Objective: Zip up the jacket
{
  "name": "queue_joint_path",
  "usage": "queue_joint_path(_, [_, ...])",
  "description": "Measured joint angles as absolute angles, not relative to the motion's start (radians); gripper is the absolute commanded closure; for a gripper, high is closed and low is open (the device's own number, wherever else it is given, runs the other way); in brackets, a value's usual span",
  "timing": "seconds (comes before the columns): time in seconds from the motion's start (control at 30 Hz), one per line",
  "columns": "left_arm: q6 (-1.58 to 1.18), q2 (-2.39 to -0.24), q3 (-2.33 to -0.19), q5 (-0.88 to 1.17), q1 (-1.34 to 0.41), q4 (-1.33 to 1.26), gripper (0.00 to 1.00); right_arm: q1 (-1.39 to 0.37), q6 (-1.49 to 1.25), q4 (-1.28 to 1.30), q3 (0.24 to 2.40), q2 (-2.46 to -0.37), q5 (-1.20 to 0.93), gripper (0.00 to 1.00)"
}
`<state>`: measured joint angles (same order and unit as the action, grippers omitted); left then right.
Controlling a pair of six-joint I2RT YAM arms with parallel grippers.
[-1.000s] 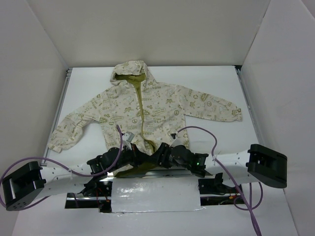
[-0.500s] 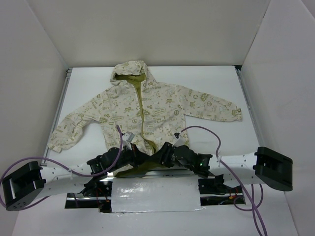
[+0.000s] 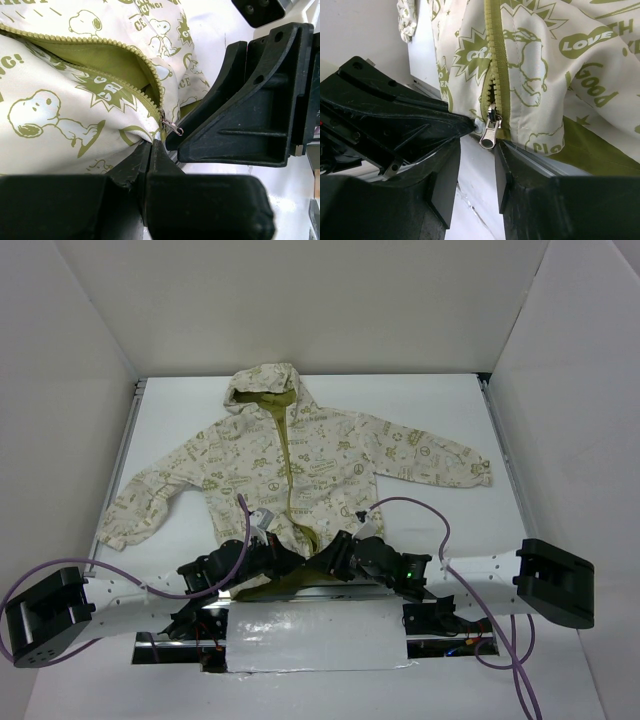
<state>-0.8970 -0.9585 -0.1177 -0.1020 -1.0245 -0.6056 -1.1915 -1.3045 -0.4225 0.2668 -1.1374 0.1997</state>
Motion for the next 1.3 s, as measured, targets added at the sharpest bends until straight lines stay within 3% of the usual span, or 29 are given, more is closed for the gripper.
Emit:
queue_joint_path(0.5, [-0.897,-0.958,-0.118,-0.102,-1.024,-0.604,1.00,-1.188,-1.302,-0.426,0.253,-1.170,0.203,0.79])
queue_joint_path(0.63, [-0.897,-0.958,-0.118,-0.101,-1.024,-0.599,1.00,-1.188,-1.299,-0.426,0.253,-1.170,0.203,0.89])
queue_joint_path(0.9, [-0.896,-0.960,-0.118,-0.099,-1.024,-0.595,1.00,-1.188,-1.286,-0.430,0.263,-1.166,0.203,1.00])
queue_joint_path(1.3, [-0.891,-0.963,-0.118,-0.098,-1.024,-0.614,1.00,-1.178,-1.309,-0.354,0.293,-1.127,0.208,1.00])
